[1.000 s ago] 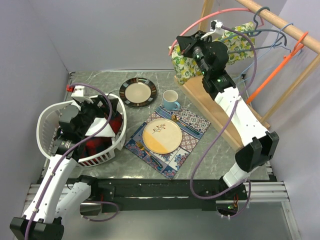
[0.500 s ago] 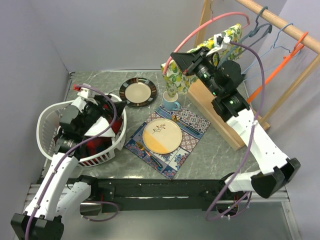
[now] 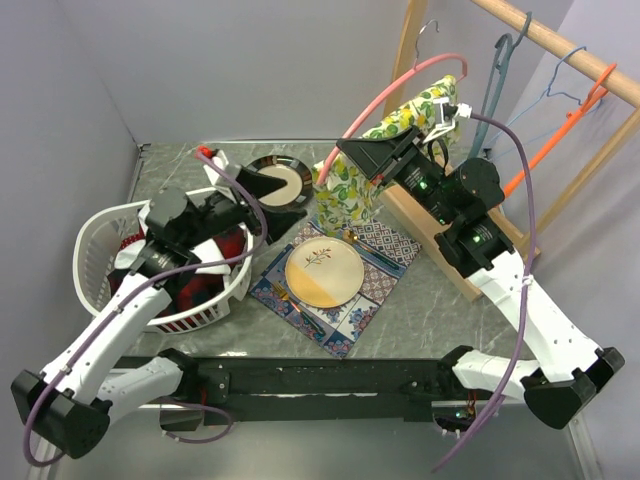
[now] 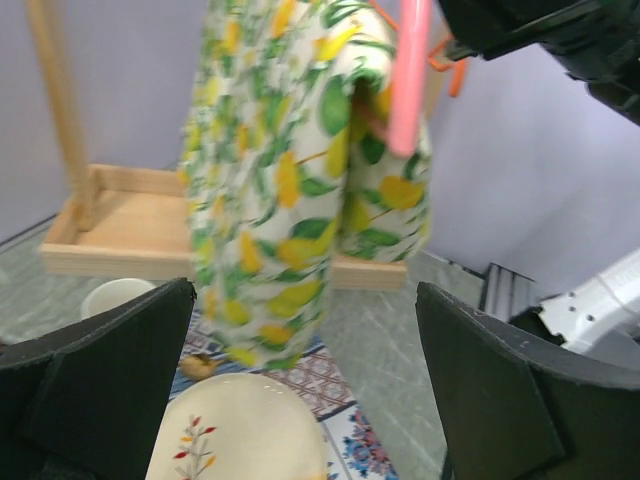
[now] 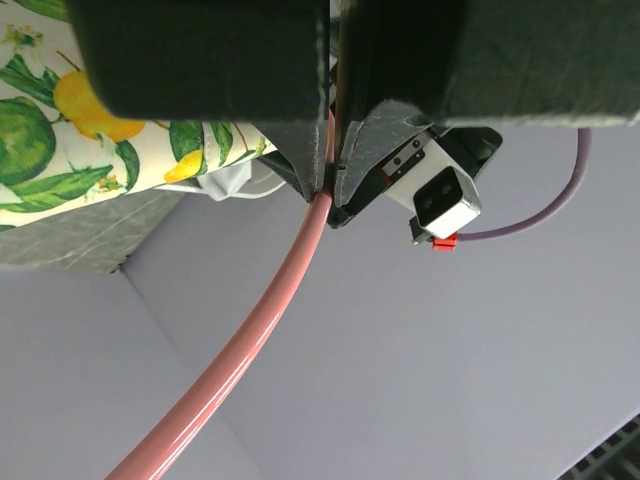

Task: Remove the skirt from the hanger

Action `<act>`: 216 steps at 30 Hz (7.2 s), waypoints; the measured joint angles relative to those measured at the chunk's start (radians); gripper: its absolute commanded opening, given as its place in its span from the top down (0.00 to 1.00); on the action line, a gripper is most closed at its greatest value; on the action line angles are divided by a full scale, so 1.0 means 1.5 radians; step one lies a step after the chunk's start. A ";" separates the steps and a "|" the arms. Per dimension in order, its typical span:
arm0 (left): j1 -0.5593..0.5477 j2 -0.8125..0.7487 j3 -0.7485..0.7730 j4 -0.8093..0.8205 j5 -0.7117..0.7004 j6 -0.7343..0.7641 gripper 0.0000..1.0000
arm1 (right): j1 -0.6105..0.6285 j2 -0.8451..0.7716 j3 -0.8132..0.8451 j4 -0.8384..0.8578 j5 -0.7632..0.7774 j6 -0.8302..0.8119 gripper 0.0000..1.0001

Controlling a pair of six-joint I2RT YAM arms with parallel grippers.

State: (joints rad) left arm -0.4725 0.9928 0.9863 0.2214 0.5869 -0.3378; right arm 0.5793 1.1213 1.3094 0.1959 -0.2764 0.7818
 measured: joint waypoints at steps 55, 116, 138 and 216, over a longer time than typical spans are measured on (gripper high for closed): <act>-0.161 -0.202 -0.052 -0.185 -0.414 0.271 0.99 | 0.034 -0.110 -0.070 0.003 0.048 -0.026 1.00; -0.152 -0.251 0.072 -0.265 -0.944 0.409 0.99 | 0.120 0.452 0.003 -0.151 0.065 -0.678 0.23; -0.152 -0.249 0.065 -0.249 -0.958 0.433 0.99 | 0.142 0.535 -0.029 -0.065 0.148 -0.695 0.93; 0.267 -0.115 -0.031 -0.510 -0.766 -0.355 0.07 | 0.142 -0.163 -0.170 -0.251 0.264 -0.257 1.00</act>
State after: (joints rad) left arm -0.0715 0.8207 0.9405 -0.5430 -0.5617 -0.8703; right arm 0.7925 0.8768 1.0550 -0.1799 0.1192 0.3962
